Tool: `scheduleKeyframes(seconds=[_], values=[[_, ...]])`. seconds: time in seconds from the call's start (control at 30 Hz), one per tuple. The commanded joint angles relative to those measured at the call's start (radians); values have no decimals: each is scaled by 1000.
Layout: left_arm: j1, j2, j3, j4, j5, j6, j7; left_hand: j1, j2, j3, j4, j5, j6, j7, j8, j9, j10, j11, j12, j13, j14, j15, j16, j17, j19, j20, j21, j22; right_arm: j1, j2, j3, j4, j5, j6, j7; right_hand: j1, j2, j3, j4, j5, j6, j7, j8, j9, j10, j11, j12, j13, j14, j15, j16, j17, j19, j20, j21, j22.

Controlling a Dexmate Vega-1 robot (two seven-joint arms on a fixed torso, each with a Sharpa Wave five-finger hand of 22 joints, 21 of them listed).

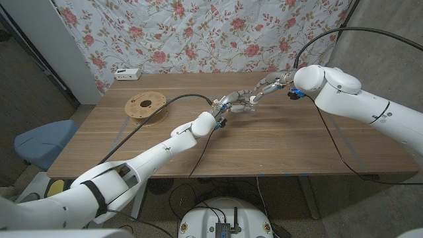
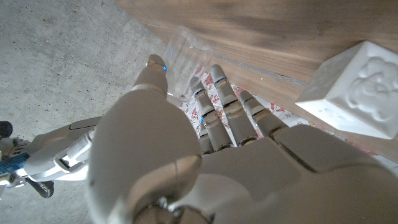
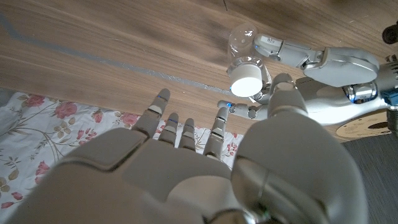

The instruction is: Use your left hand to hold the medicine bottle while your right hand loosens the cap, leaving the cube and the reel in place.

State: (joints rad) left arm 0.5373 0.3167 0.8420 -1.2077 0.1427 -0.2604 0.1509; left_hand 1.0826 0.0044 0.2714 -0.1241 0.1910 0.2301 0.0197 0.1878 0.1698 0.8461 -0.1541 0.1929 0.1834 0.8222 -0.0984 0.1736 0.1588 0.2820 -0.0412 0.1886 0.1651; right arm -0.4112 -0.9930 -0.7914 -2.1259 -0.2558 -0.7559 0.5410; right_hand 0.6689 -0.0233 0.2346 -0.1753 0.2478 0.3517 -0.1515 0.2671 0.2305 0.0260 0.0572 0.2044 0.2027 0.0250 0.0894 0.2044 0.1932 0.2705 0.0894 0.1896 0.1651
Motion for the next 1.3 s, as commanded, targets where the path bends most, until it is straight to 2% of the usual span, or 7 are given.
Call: scheduleKeyframes(seconds=[0.03,0.3,0.93,1.3], values=[[-23,-11,5,45,2,-21,-5,-2,8,8,-4,-4,6,-6,-2,5,15,-1,3,2,11,-111,-1,2,9,-120,-1,2,4,28,-12,29,-82,19,17,15,-3,13,2,-3,22,1,15,7,15,7,6,3,9,1,8,2,12,-4,9,6],[-28,-15,6,57,2,-28,-4,-4,9,11,-4,-4,7,-7,-2,5,17,-2,3,2,13,-111,0,3,9,-121,-1,2,-4,37,-12,33,-100,18,11,31,-4,22,3,-4,51,4,30,13,27,0,9,4,21,-1,10,3,23,-12,11,6],[-22,-13,7,44,4,-21,-4,-10,10,17,-5,-4,5,-10,-3,5,18,-3,2,2,18,-110,0,3,9,-120,-1,2,-32,50,-13,35,-132,8,-17,58,-9,41,7,-11,128,4,73,28,65,10,16,5,55,-13,18,6,53,-26,16,7],[-23,-13,8,49,5,-32,-5,-12,9,19,-6,-4,6,-16,-2,5,18,-2,2,2,19,-110,-1,2,9,-120,-2,2,-44,58,-14,33,-150,-8,-35,73,-10,52,8,-17,172,13,99,37,91,13,21,6,75,-19,22,8,71,-35,18,7]])
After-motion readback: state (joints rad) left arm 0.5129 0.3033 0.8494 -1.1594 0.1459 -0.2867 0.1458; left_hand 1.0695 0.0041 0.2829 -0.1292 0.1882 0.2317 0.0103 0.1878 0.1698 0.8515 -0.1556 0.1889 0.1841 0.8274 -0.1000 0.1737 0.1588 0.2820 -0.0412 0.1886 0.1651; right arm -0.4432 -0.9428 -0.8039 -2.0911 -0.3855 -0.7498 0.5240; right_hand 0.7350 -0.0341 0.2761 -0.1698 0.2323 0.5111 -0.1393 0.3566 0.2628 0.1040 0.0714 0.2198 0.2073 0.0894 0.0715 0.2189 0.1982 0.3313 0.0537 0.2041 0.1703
